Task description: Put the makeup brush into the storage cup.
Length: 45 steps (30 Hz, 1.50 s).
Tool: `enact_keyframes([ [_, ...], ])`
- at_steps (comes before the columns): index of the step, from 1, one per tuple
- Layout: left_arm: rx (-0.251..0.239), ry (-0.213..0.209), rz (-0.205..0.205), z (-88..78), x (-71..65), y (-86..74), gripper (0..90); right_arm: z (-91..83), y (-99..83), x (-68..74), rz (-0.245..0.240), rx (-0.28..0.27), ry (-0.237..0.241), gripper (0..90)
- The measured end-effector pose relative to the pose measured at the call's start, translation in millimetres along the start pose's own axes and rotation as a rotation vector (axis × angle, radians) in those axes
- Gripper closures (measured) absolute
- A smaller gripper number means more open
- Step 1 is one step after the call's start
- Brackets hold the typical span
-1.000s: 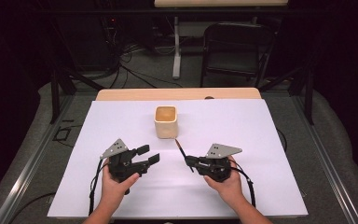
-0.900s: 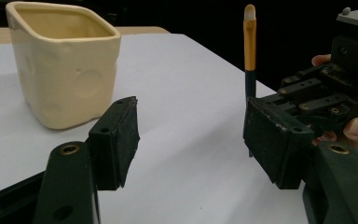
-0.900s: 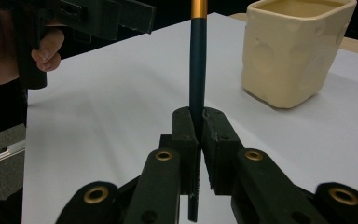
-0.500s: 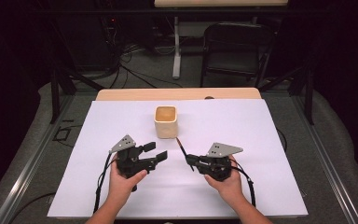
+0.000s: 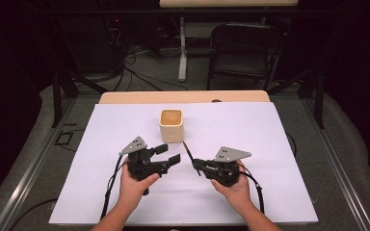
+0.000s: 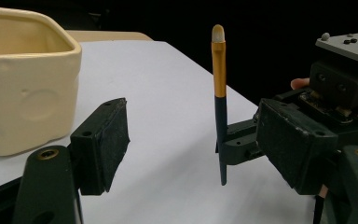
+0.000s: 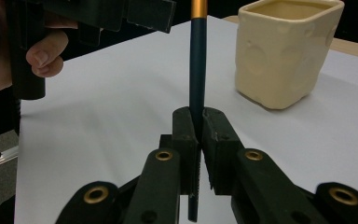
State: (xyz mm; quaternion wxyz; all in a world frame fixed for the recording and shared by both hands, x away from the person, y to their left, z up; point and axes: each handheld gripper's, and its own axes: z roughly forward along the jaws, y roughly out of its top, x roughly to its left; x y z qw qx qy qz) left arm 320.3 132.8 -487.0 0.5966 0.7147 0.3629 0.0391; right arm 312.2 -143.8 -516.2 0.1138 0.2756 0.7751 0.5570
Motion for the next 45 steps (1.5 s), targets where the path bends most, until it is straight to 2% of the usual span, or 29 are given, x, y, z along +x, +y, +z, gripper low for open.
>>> enact_keyframes([
  [5, 0.009, 0.009, 0.023, 3.0, -4.1, 3.5, 25.5, 0.2, 0.0, -0.4, 0.000, -0.007, -0.004, 83.7],
  [9, 0.021, -0.007, 0.030, 7.5, -6.5, 6.3, 24.3, 0.0, 0.0, 0.1, 0.001, -0.007, -0.004, 83.7],
  [13, 0.011, -0.029, 0.030, 11.7, -8.7, 8.0, 24.7, -0.2, 0.1, 0.4, 0.001, -0.011, -0.006, 83.7],
  [17, 0.006, -0.038, 0.025, 15.0, -9.1, 7.5, 27.6, -0.8, 0.2, 0.2, 0.010, -0.014, -0.009, 83.7],
  [19, 0.010, -0.026, 0.032, 16.1, -9.4, 6.8, 29.4, -1.0, 0.2, 0.3, 0.014, -0.018, -0.008, 83.7],
  [24, 0.012, -0.025, 0.042, 17.1, -8.3, 6.0, 34.2, -1.0, 0.1, 0.2, 0.019, -0.017, -0.008, 83.6],
  [28, 0.000, -0.049, 0.028, 18.7, -9.0, 5.3, 37.4, -0.6, -0.2, 0.7, 0.022, -0.021, -0.007, 83.7],
  [45, -0.049, -0.097, -0.040, 23.5, -9.9, 3.0, 53.0, 1.8, -1.1, 2.2, 0.037, -0.026, -0.001, 83.7],
])
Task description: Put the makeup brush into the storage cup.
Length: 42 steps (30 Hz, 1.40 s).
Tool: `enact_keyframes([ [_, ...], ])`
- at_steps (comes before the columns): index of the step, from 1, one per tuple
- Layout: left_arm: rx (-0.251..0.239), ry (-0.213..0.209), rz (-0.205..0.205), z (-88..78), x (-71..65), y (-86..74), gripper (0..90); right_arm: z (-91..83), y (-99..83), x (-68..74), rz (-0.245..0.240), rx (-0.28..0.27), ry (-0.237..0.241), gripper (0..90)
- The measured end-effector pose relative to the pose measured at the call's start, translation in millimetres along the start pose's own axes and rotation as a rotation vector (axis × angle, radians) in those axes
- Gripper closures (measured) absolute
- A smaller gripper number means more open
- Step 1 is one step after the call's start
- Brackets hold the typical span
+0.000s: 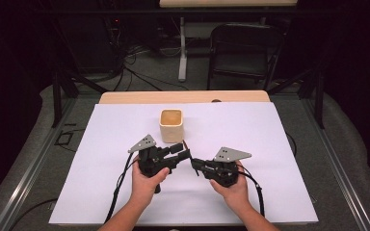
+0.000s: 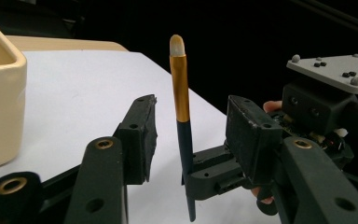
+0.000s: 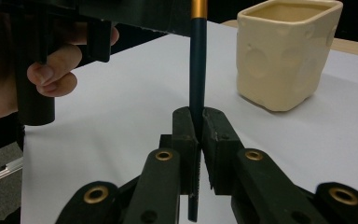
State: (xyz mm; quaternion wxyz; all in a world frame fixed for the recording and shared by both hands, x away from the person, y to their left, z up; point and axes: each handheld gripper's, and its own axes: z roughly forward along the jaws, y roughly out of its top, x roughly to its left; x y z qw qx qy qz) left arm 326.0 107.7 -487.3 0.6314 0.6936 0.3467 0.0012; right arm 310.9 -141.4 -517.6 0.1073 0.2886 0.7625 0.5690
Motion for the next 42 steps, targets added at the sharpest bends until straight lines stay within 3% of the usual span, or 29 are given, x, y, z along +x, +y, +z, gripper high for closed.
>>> enact_keyframes([
  [16, -0.029, 0.002, -0.022, 1.9, 1.7, -2.0, 62.7, 2.8, -1.1, 1.4, 0.009, 0.006, 0.018, 83.6],
  [24, -0.036, -0.008, -0.082, 3.3, 6.3, -4.2, 66.2, 3.1, -1.1, 1.8, 0.009, 0.006, 0.024, 83.6],
  [42, -0.042, 0.000, -0.107, 4.1, 7.5, -5.8, 76.5, 3.7, -1.4, 2.1, 0.007, 0.007, 0.027, 83.6],
])
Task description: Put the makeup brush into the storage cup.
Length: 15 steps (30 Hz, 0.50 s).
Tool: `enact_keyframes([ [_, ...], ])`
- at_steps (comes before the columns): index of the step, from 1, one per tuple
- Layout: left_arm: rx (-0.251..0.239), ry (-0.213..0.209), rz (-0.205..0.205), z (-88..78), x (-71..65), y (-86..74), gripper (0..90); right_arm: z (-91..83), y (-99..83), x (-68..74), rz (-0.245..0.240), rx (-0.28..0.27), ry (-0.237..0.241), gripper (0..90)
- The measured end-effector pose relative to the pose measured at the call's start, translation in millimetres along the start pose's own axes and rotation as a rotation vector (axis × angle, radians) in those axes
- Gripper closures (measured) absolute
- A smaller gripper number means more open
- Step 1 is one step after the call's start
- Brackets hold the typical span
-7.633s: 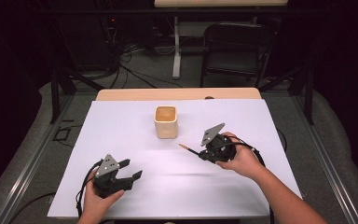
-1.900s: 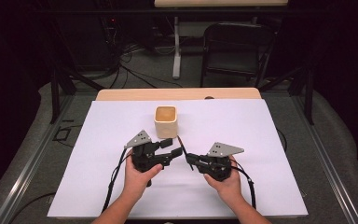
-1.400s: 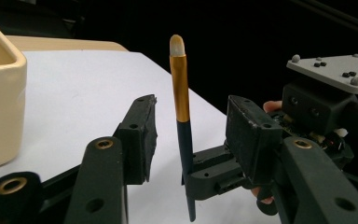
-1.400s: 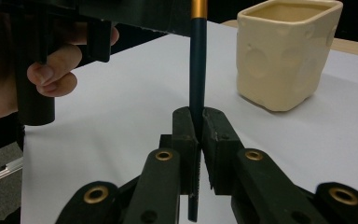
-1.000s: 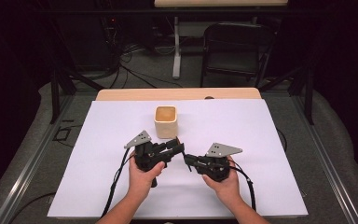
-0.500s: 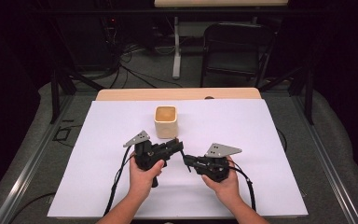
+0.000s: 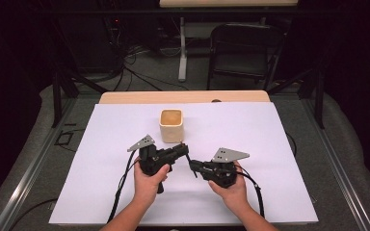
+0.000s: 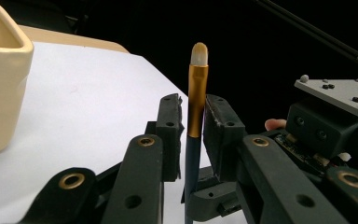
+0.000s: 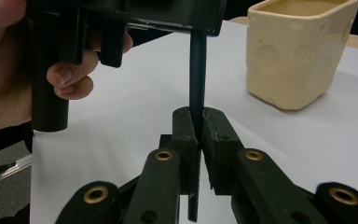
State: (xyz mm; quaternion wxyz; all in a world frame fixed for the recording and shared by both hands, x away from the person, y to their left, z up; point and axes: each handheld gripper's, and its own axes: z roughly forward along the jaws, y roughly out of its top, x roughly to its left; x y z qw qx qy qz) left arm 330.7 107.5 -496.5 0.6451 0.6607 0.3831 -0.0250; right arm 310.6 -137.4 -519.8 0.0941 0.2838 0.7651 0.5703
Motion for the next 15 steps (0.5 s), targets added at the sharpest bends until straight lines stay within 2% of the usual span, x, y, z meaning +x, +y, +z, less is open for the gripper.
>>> enact_keyframes([
  [15, -0.006, -0.005, 0.007, -0.1, 0.2, -0.8, 82.5, 0.9, -0.3, 0.3, 0.003, 0.007, 0.005, 83.6],
])
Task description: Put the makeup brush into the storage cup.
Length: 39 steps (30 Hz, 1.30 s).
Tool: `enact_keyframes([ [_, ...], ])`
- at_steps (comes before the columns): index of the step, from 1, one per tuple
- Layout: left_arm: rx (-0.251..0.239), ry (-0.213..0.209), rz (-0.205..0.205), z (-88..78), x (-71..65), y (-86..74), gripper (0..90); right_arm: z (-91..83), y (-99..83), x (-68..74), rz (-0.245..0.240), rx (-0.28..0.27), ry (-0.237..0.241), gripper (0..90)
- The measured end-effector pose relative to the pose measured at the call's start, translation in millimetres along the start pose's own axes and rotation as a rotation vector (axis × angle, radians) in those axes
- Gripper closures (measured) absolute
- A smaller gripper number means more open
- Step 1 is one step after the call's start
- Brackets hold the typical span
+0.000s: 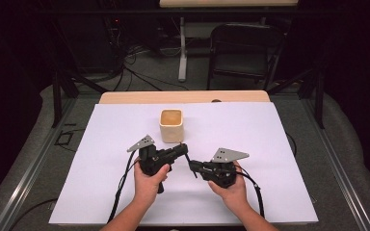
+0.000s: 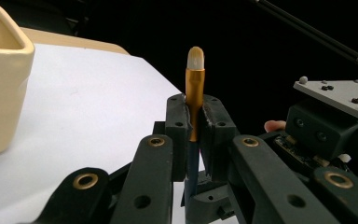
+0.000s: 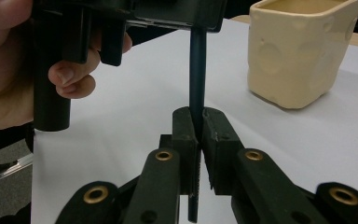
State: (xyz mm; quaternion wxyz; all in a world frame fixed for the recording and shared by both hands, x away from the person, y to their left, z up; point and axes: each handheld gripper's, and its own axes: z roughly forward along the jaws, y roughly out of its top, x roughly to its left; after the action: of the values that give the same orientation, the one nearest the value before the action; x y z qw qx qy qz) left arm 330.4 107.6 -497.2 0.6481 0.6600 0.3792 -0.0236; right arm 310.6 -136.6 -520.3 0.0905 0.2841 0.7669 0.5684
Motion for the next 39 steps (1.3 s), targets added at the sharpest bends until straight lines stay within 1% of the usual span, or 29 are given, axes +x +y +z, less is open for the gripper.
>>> enact_keyframes([
  [15, 0.000, -0.003, 0.001, -0.1, 0.3, -0.2, 82.7, 0.2, -0.3, -0.5, 0.003, 0.001, 0.000, 83.1],
  [23, -0.006, 0.007, 0.012, -3.2, 0.9, 1.4, 82.7, 0.5, -0.3, -1.0, 0.008, -0.001, -0.015, 70.1],
  [29, -0.010, 0.022, 0.024, -5.3, 1.4, 2.2, 82.7, -0.5, -0.2, -1.1, 0.003, 0.001, -0.030, 63.8],
  [33, -0.010, 0.030, 0.039, -6.7, 2.2, 2.8, 82.7, -1.1, -0.3, -1.3, 0.000, 0.004, -0.045, 59.2],
  [34, -0.009, 0.043, 0.046, -7.2, 2.0, 3.0, 82.7, -1.1, -0.3, -1.4, -0.001, 0.007, -0.047, 58.4],
  [39, -0.012, 0.061, 0.070, -8.8, 2.1, 3.5, 82.7, -0.2, -0.7, -1.3, 0.001, 0.019, -0.064, 52.5],
])
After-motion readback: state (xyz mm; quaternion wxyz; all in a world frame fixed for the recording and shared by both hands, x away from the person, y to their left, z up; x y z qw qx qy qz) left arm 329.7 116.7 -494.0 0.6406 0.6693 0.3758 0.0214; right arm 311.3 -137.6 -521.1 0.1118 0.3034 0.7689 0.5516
